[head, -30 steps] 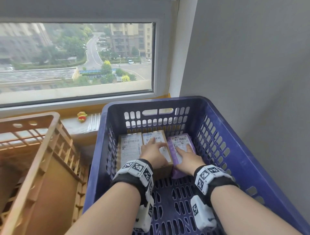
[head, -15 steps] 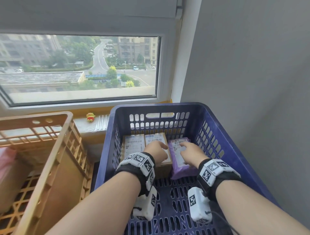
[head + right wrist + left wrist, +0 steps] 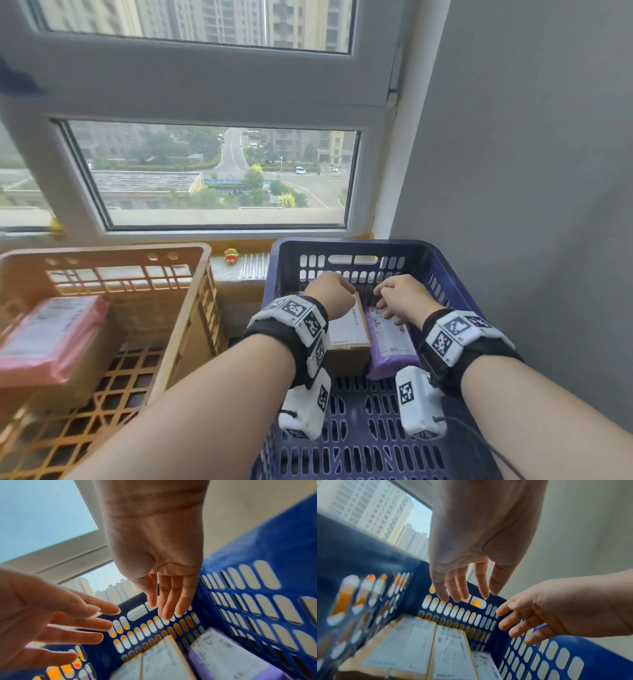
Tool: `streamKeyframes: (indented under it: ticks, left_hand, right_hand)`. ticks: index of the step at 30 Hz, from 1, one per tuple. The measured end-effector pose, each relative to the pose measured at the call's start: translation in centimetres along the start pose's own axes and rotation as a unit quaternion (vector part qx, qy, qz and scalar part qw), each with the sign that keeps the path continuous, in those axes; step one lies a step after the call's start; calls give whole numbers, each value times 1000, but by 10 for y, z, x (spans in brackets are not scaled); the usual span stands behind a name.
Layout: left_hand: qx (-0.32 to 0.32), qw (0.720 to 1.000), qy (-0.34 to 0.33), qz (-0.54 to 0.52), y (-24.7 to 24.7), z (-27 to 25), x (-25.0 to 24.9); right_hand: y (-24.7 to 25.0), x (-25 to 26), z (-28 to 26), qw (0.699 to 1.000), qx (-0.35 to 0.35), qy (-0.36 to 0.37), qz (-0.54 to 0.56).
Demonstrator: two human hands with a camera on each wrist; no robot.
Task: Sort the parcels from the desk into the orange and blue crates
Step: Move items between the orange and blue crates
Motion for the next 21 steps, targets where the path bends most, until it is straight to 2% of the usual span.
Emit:
streamKeyframes:
  ticks: [4,7,12,21]
  left_hand:
    - [-24,1000,-5,-7,28,-21,-6]
    - [-37,999,-15,-13,52,-40,-6]
    - [-68,997,-21,-31,101,-83,14]
    - [-136,989,14,-50,202,-167,100]
  right_hand:
    - [0,33,-18,999,8,23,39]
    - [-1,63,-39,998,3,15,57]
    - [-14,117,-77,995,3,31,95]
    - [-103,233,-142,988,55,106,94]
Point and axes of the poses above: each hand's wrist, its own z-axis towards the middle knuckle, its own y-axis out of the back of the hand, x = y × z, the point moved 5 cm from there along z, towards the middle knuckle, and after that the axes turned 3 degrees about y, right-handed, at the moved point
